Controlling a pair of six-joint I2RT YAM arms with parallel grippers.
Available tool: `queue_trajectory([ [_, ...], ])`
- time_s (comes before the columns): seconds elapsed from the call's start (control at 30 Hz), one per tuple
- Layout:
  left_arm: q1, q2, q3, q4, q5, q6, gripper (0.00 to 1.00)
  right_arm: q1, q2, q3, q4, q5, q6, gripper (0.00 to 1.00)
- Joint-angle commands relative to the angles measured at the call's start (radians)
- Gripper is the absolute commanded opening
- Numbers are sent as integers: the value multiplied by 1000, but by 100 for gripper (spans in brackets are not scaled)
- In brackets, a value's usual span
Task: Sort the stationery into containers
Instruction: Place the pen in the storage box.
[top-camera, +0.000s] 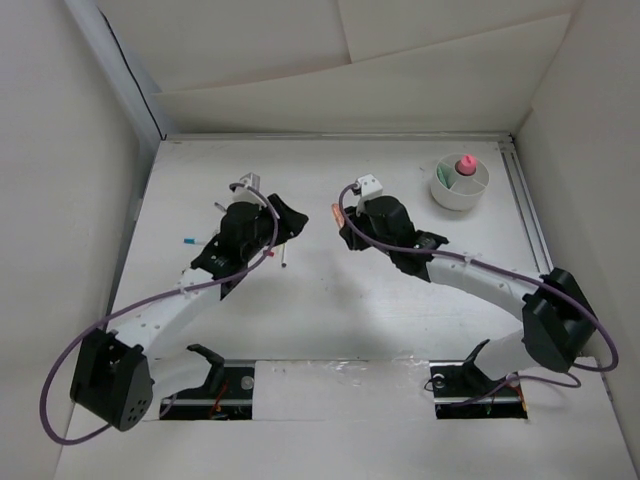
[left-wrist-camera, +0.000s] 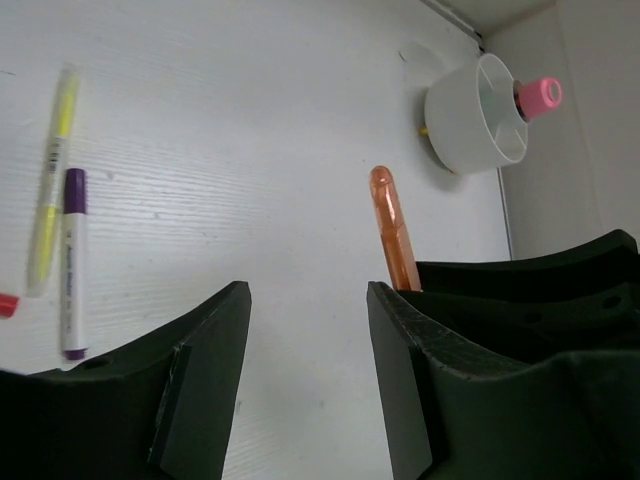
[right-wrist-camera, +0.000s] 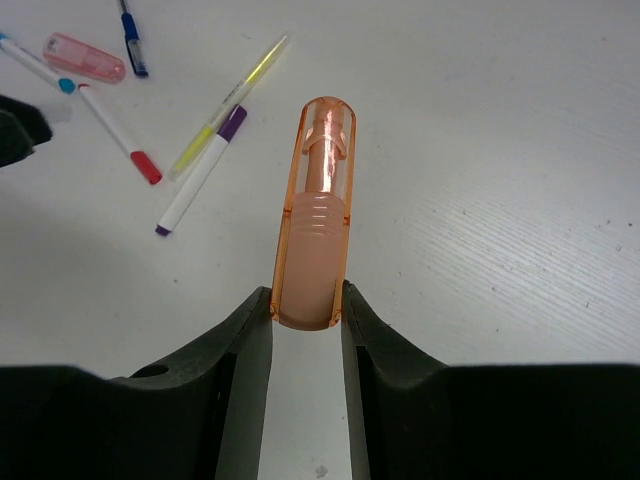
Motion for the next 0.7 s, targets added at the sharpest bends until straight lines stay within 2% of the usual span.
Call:
queue_trajectory([
  [0.0,4,82,91,111,167,-23,47,-23,-57,-22,51,-69,-1,15],
  [0.17,-5,238,154,159,316,-43,47,-23,-70,-34,60,-145,-22,15],
  [0.47,-34,350,192,219,333,-66,47,-23,-70,-52,78,-200,-22,15],
  [0.6,-43,373,201,209,323,-66,43,-23,-60,-52,78,-211,-22,15],
  [0.67,-43,382,210,209,313,-66,35,-23,-60,-52,87,-221,-22,15],
])
